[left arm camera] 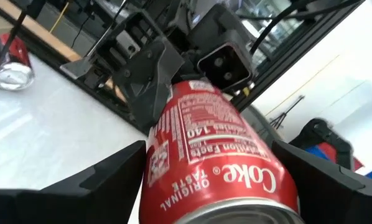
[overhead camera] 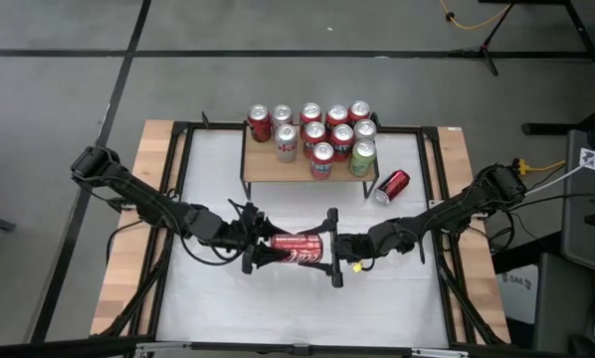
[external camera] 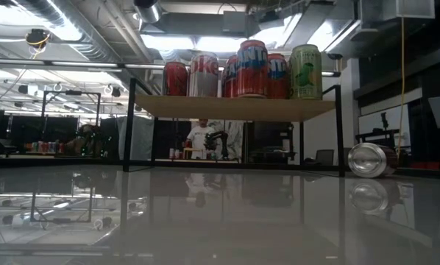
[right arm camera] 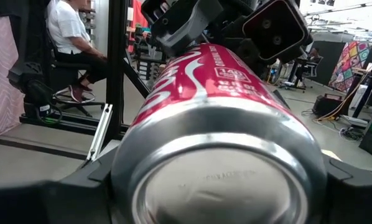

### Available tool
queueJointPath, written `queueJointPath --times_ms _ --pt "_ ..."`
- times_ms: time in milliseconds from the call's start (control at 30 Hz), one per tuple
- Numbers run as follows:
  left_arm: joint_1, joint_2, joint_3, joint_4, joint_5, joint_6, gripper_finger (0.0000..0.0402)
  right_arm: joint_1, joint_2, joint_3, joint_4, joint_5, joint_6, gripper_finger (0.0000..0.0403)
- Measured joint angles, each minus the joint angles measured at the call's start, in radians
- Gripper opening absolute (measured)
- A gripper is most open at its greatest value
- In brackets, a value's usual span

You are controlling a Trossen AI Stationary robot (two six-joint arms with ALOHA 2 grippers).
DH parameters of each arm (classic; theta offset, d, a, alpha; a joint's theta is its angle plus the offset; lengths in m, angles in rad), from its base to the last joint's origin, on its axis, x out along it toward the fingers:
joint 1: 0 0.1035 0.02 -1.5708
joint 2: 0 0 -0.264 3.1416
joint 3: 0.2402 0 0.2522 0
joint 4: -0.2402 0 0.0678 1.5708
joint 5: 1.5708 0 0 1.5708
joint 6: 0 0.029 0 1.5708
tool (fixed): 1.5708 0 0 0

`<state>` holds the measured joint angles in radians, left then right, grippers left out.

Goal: Place canned beverage on shelf
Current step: Put the red white soda can on the shelf aligned with the other red white soda can

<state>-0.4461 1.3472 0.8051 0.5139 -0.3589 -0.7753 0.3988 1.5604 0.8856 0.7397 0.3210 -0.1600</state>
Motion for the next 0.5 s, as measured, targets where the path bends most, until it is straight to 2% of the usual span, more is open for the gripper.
queueJointPath --times_ms 500 --pt "-0.002 0.003 -0.002 -0.042 0.062 -0.012 0.033 -0.003 -0.003 0.001 -0.008 0.034 -0.002 0.0295"
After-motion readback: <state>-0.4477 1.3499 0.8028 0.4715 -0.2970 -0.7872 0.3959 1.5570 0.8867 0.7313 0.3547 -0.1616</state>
